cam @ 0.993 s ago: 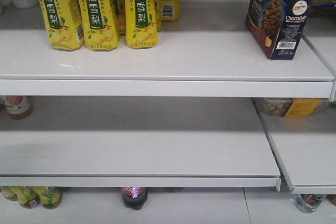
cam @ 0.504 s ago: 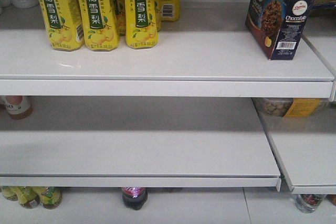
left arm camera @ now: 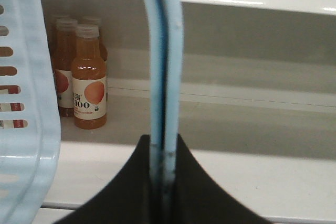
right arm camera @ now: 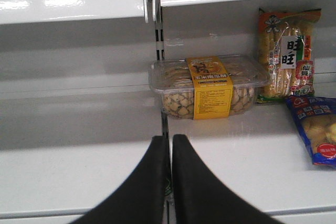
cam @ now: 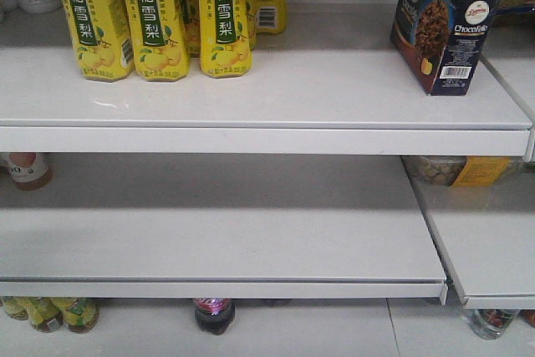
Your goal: Left arm holds basket, right arm returns cookies
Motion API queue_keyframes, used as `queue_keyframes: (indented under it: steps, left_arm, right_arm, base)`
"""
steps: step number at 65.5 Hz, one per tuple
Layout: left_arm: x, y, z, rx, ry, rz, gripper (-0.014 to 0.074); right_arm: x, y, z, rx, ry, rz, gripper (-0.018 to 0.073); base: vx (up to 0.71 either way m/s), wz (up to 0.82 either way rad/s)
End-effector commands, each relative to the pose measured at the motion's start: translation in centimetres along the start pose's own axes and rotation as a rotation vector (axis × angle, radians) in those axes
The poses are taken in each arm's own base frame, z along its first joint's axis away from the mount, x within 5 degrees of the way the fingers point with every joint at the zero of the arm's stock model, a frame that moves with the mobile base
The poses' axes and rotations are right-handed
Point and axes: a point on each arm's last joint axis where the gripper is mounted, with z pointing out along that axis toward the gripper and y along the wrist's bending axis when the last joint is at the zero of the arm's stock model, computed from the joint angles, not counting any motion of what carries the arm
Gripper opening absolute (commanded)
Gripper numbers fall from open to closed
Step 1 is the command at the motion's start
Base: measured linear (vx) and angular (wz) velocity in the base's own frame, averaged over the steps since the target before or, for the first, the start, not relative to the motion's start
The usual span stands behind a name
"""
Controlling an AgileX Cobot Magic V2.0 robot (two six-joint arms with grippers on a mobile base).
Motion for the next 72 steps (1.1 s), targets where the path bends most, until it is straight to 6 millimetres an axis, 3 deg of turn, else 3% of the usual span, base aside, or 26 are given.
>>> queue_keyframes:
  steps: [1,25,72]
  left_arm:
    - [-1.9,-0.2,-0.4,0.013,-0.144,0.042,-0.0003]
    - [-1.9,-0.2,-0.4,0.013,-0.144,0.042,-0.0003]
    - [-1.9,-0.2,-0.4,0.013,-0.144,0.042,-0.0003]
  right_arm:
    - [-1.0,0.2,0.1,-0.007,-0.136,-0.008,-0.0010]
    - [1.5,0.6,0.3,-0.092,-0.261,-0.068,-0.0010]
    - [1.6,0.6,0.3,-0.091,-0.247,-0.065,-0.0010]
  base:
    - [0.00,0.00]
    - [0.00,0.00]
    - [0.00,0.00]
